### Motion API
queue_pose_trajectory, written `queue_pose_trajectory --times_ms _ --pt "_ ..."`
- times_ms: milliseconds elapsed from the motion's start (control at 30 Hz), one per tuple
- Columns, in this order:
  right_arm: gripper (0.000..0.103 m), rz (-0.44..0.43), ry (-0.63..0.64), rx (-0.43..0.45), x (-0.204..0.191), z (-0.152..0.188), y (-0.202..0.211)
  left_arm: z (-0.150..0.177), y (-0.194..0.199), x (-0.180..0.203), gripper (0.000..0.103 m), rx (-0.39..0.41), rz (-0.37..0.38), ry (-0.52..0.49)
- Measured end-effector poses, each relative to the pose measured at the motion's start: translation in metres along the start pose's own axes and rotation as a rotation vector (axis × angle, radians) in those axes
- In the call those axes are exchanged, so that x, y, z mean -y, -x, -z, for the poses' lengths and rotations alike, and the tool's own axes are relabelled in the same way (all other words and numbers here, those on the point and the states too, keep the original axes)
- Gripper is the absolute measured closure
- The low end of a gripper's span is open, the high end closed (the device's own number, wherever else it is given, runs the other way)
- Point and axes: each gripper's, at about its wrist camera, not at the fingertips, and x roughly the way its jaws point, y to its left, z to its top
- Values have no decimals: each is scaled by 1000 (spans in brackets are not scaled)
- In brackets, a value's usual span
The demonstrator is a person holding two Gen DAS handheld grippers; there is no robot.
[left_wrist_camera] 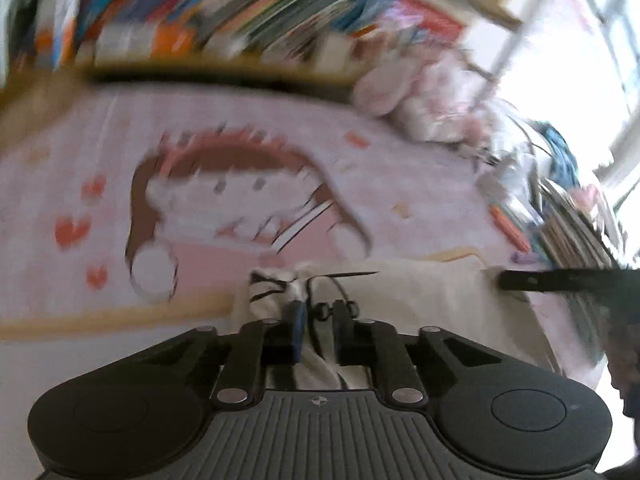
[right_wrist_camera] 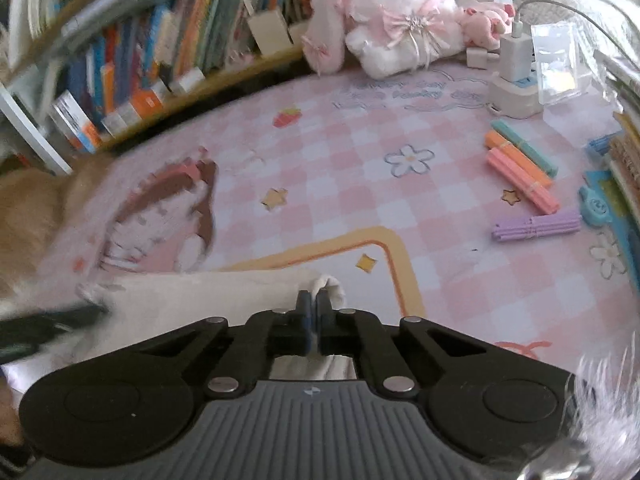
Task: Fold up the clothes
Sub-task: 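Pinch the folded shirt edge with the left gripper while the right gripper pinches beside it, then open both grippers over the folded white shirt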
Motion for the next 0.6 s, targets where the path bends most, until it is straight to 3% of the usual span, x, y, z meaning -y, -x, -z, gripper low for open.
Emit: queue_pose_trajectory --times_ms 233,333,433,600 --pt "100 41 -28 -39 14 4 -18 1 -3 -18 89 -10 67 122" --pt "100 48 -37 -34 16 4 -19 1 5 -25 87 22 77 182" --pt "99 65 -39 -16 17 4 -13 0 20 -31 86 75 42 229" --pt "99 92 -26 11 19 4 3 7 49 -40 74 115 -47 244"
